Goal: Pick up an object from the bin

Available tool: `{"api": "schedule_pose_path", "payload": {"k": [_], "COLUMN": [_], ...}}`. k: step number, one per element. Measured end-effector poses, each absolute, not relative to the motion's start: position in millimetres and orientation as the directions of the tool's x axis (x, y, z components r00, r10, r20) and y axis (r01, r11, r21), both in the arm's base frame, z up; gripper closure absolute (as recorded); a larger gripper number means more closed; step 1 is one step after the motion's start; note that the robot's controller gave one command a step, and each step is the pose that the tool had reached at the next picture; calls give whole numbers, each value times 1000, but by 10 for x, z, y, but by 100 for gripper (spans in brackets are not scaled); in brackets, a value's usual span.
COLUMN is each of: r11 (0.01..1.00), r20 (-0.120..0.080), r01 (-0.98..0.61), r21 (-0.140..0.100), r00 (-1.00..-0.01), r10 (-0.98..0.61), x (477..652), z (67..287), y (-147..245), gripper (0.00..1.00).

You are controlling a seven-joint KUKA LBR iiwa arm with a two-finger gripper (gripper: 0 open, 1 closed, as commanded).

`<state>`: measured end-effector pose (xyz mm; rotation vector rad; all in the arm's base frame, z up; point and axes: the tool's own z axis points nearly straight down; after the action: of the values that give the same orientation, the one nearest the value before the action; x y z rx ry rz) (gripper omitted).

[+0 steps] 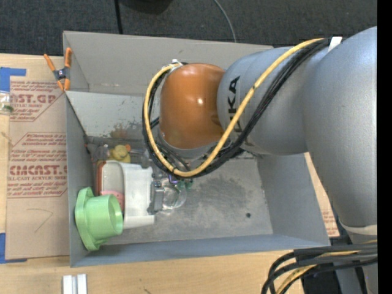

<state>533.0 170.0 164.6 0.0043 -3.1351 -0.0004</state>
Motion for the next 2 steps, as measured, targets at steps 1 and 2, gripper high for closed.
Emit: {"api": "schedule_pose_path", "payload": {"k": [1, 2], "r11": [1000, 978], "r20": [0, -1], "r01": [-1, -211], "r21": [2, 0], "r00": [-1000, -978], "r10": [-1, -211], "x": [5348, 5271], "z": [1694, 1569], "y": [1692, 1900], "gripper": [0, 0]}}
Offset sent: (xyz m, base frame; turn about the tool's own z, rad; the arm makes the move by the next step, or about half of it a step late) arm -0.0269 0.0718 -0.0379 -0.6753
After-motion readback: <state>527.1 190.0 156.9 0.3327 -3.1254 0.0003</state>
